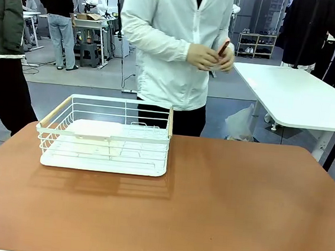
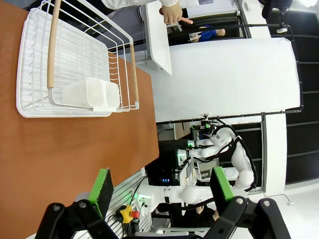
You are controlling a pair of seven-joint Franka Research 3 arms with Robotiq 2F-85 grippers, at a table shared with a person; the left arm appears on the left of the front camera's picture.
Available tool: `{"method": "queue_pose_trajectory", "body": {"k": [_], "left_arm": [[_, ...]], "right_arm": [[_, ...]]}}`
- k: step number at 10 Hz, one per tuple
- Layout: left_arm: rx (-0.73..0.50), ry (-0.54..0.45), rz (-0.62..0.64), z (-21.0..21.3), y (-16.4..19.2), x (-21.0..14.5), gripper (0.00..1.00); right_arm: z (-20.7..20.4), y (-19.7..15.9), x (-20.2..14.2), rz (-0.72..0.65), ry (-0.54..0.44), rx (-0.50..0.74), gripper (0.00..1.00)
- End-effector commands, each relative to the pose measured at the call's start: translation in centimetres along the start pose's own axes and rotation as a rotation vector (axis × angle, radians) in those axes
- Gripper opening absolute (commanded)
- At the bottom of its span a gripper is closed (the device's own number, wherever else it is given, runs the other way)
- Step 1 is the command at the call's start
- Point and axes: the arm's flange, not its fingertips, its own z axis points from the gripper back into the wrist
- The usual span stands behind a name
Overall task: Clean the table.
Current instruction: Pick up the Lint Roller when the human hands it over.
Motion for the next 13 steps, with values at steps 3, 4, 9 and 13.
{"method": "queue_pose_trajectory", "body": {"k": [3, 4, 9, 13], "left_arm": [[-0.012, -0.003, -0.004, 0.20, -0.04, -0.06, 1.00], [-0.012, -0.003, -0.004, 0.20, -0.04, -0.06, 1.00], [-0.012, -0.003, -0.004, 0.20, -0.04, -0.06, 1.00], [-0.012, -0.003, -0.004, 0.20, -0.04, -0.06, 1.00]], "right_arm": [[0.08, 0.15, -0.05, 0.004, -0.001, 0.003, 1.00], [0.08, 0.15, -0.05, 0.004, -0.001, 0.003, 1.00], [0.08, 0.15, -0.05, 0.004, -0.001, 0.003, 1.00], [0.08, 0.15, -0.05, 0.004, -0.001, 0.003, 1.00]]}}
